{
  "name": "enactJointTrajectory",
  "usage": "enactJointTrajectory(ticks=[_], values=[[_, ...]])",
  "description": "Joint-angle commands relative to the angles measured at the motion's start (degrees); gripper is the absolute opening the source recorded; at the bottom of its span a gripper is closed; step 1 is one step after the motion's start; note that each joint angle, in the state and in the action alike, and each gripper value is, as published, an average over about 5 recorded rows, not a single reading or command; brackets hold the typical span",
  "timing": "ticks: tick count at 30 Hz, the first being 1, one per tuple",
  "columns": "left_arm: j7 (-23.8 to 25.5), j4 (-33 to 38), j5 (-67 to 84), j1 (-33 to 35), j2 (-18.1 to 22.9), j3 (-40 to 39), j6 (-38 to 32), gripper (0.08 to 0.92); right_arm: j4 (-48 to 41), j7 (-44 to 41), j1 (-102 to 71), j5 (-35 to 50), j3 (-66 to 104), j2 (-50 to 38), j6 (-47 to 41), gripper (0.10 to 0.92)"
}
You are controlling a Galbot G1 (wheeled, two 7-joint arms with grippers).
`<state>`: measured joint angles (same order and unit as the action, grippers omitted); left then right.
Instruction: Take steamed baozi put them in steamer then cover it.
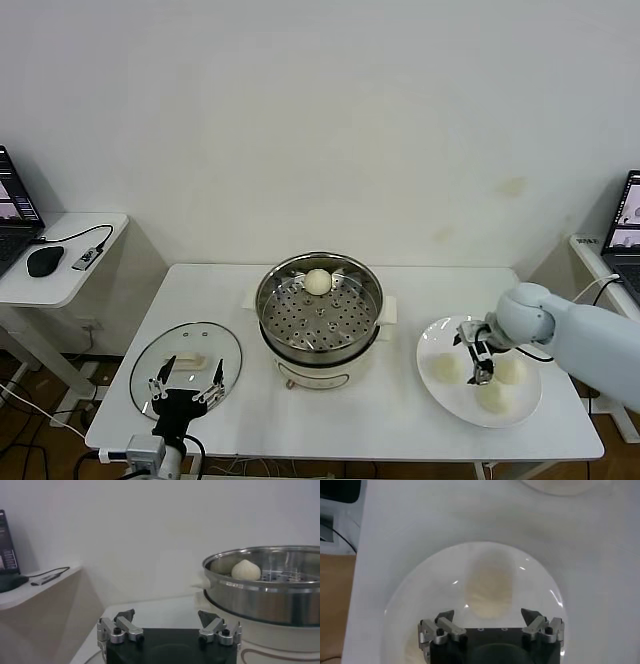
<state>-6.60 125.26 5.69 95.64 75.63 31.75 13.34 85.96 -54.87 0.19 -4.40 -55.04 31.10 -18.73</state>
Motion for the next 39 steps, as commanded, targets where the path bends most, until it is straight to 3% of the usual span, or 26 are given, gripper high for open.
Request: enactJointTrajectory(ticks=[1,12,24,33,39], values=[[0.0,-0.4,-0.2,0.0,0.0,-0.2,0.0,0.823,-5.2,0.5,-5.7,-2.2,4.1,4.0,1.3,0.823],[0.0,-0.4,-0.5,0.0,0.3,-0.2,-0.1,0.823,-6.0,1.3,-5.9,-1.9,5.0,6.2,0.8,0.805],[0.0,0.0,-0.6,0.0,0.4,-0.3,-0.1,0.823,-4.5,-0.8,-4.5,-1.8,5.7,4.0,0.3,0.603],[0.1,0.2,-0.5,-0.2,0.2,-0.3,0.0,0.823,0.2,-3.9,14.9,6.4,-2.6,-1.6,-0.4,0.578],[0.1,0.3,-0.4,-0.5,-0.1,-0.5,0.0,0.823,1.6,-4.0,31.7,14.9,-11.0,0.4,-2.6,0.577]])
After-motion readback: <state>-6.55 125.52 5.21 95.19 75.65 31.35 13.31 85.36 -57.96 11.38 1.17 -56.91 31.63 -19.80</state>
